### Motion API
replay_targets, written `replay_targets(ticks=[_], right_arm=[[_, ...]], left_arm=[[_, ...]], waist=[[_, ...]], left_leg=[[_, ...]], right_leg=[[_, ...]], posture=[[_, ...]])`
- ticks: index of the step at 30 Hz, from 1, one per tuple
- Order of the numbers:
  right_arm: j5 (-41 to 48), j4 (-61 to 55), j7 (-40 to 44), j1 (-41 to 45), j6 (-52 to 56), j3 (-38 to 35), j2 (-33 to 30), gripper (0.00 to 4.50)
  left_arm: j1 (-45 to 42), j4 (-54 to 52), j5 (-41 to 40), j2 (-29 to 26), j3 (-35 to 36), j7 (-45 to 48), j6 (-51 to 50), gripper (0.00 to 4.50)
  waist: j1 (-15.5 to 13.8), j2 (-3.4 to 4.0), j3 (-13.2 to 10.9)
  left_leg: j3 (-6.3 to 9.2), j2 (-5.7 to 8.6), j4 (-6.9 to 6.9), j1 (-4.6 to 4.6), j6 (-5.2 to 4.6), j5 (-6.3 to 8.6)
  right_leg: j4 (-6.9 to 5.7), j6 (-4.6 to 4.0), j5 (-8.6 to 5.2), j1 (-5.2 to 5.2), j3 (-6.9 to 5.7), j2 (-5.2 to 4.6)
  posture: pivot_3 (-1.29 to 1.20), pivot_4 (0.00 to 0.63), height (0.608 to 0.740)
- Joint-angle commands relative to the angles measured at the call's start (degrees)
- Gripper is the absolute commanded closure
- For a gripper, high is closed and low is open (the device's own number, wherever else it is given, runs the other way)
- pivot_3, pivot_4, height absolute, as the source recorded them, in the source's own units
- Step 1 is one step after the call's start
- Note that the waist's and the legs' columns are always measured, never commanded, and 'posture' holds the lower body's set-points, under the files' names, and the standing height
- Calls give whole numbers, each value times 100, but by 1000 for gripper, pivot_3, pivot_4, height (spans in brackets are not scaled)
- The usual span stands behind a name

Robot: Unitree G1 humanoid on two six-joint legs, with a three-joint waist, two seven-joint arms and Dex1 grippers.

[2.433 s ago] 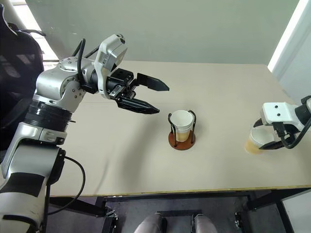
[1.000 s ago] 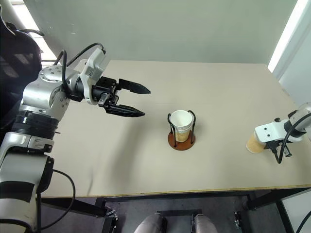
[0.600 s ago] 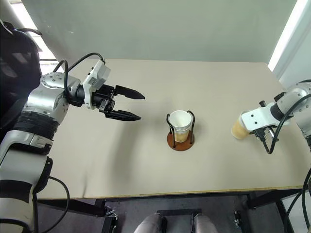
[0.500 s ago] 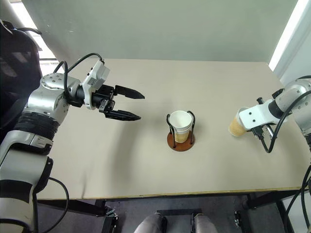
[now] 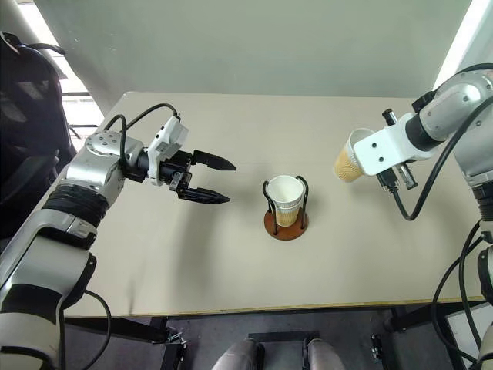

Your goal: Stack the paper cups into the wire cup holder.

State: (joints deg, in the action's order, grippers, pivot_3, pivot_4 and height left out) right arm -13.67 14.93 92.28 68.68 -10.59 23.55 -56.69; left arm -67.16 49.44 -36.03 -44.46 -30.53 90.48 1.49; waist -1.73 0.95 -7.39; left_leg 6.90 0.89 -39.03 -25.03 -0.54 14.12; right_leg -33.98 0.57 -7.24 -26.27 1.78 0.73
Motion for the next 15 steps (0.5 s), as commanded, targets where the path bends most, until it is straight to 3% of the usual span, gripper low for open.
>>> replay_targets(ticks=[1,15], right_arm=[[116,-276,22,460,162,70,176,4484],[252,-347,22,1099,612,327,1224,4484]], left_arm=[[-111,-76,-91,27,-71,202,44,0],[-71,-374,-199,39,-48,202,-77,0]], waist=[[17,1,0],[-2,0,0]], left_leg=[[0,0,0,0,1,-1],[9,-3,6,-3,15,-9]], right_leg=[[-2,0,0,-2,0,0],[-5,-21,-13,-7,-12,2]], posture=[[0,150,740],[0,150,740]])
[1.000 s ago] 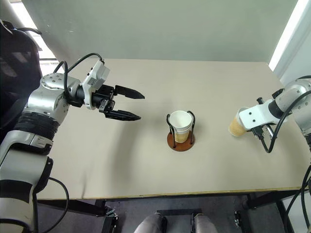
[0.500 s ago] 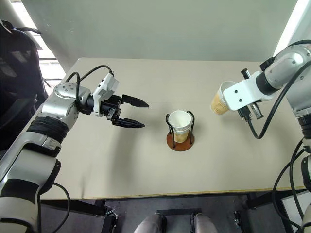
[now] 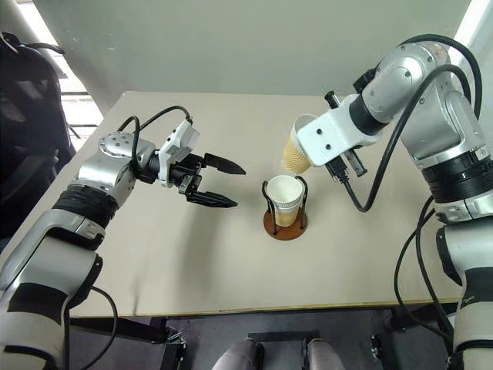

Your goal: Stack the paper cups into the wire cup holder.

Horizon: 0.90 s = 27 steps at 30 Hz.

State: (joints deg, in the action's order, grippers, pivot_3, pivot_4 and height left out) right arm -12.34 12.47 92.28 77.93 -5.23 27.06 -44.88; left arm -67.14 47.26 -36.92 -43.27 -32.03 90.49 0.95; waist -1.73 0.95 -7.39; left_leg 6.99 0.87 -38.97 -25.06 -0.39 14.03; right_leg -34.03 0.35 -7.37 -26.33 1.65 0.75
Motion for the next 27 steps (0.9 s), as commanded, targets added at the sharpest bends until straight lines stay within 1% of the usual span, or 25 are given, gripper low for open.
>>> replay_targets(ticks=[1,4,16,27], right_arm=[[121,-101,22,180,98,-28,80,4484],[159,-156,22,133,158,17,121,4484],[465,-758,22,-354,488,305,-75,4484],[314,-610,22,-433,379,298,270,4484]], left_arm=[[-75,-162,-111,-87,101,201,-29,0],[-91,-187,-117,-100,110,201,-60,0],[-11,-264,-181,-205,135,201,-70,0],[134,-382,-262,-405,82,201,-59,0]], waist=[[1,0,0],[4,0,0],[8,0,0],[18,0,0]], left_leg=[[0,0,0,0,1,-1],[0,0,0,0,6,-4],[1,0,-1,1,15,-9],[2,-1,-4,4,17,-11]], right_leg=[[0,0,0,0,0,0],[-3,-1,-1,-1,-1,0],[-12,-6,-3,-1,-2,0],[-37,-14,-9,-10,-3,1]], posture=[[0,150,740],[0,150,740],[0,150,740],[0,150,740]])
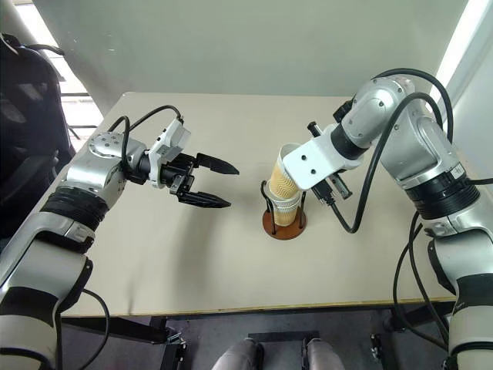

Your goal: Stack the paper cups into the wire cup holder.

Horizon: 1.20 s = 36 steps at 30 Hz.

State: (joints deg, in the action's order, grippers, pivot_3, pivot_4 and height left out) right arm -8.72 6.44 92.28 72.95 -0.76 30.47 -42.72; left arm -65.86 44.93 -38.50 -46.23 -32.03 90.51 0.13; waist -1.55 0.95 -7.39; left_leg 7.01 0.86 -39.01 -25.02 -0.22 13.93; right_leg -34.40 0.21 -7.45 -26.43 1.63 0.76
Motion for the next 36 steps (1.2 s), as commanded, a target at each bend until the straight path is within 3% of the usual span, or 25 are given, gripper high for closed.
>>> replay_targets(ticks=[1,36], right_arm=[[-63,23,22,64,-95,-44,84,4484],[-559,744,-3,70,-917,-65,420,4484]], left_arm=[[13,-157,-104,-119,84,199,23,0],[-93,-134,-230,-288,675,199,-260,0]], waist=[[1,0,0],[14,0,0]], left_leg=[[0,0,-2,0,0,0],[3,0,1,4,23,-14]], right_leg=[[-2,-1,0,0,0,0],[-49,-25,-15,-17,-2,0]], posture=[[0,150,740],[0,150,740]])
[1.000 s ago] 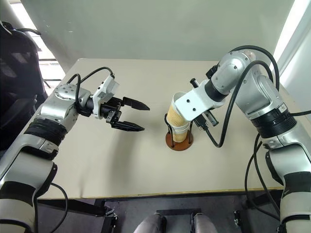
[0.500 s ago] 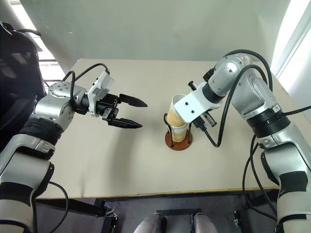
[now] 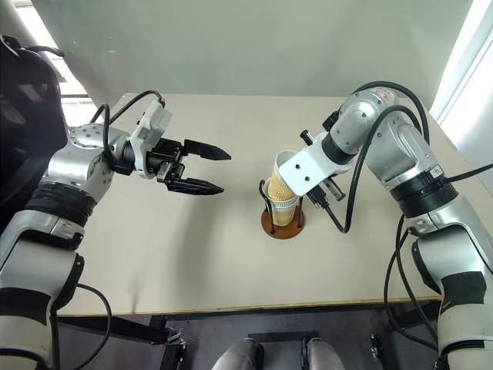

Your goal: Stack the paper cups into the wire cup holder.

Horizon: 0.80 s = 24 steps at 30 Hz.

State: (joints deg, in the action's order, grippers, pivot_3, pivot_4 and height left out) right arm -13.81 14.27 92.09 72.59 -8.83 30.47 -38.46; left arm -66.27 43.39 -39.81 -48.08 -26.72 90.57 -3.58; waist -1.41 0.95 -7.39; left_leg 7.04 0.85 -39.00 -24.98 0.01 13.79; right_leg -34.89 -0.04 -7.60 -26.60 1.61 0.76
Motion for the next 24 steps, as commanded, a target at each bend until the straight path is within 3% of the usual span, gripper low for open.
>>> replay_targets(ticks=[1,4,6,9,12,19,24], right_arm=[[-63,-25,17,108,-135,-62,-7,4484],[-108,8,-8,104,-202,-63,3,4484],[-96,-10,-10,82,-168,-91,33,4111],[-96,-14,-49,68,-118,-116,81,3315],[-93,-25,-36,60,-95,-128,96,2202],[301,-168,-6,122,692,-416,253,2202],[770,-241,-351,98,1942,-992,279,2202]], left_arm=[[-44,35,-99,-104,136,193,131,0],[-25,121,-93,-101,104,193,214,0],[-8,152,-90,-94,81,193,250,0],[1,161,-87,-83,60,193,274,0],[-6,133,-81,-70,54,193,261,0],[-64,38,-60,-29,122,193,72,0],[-372,592,274,362,857,47,-215,0]], waist=[[0,0,0],[-2,0,0],[0,0,0],[1,0,0],[2,0,0],[6,0,0],[-15,-2,-1]], left_leg=[[0,0,0,0,0,0],[1,0,0,0,0,0],[0,0,0,0,0,0],[1,0,1,0,0,0],[1,0,2,0,0,0],[1,0,2,0,1,0],[1,1,3,-1,10,-6]], right_leg=[[0,0,0,0,0,0],[0,0,0,0,0,0],[0,0,0,0,0,0],[0,0,0,0,-1,0],[0,0,0,0,0,0],[0,-6,-4,-1,-1,0],[-1,-34,-21,-1,-2,0]], posture=[[0,150,740],[0,150,740],[0,150,740],[0,150,740],[0,150,740],[0,150,740],[0,150,740]])
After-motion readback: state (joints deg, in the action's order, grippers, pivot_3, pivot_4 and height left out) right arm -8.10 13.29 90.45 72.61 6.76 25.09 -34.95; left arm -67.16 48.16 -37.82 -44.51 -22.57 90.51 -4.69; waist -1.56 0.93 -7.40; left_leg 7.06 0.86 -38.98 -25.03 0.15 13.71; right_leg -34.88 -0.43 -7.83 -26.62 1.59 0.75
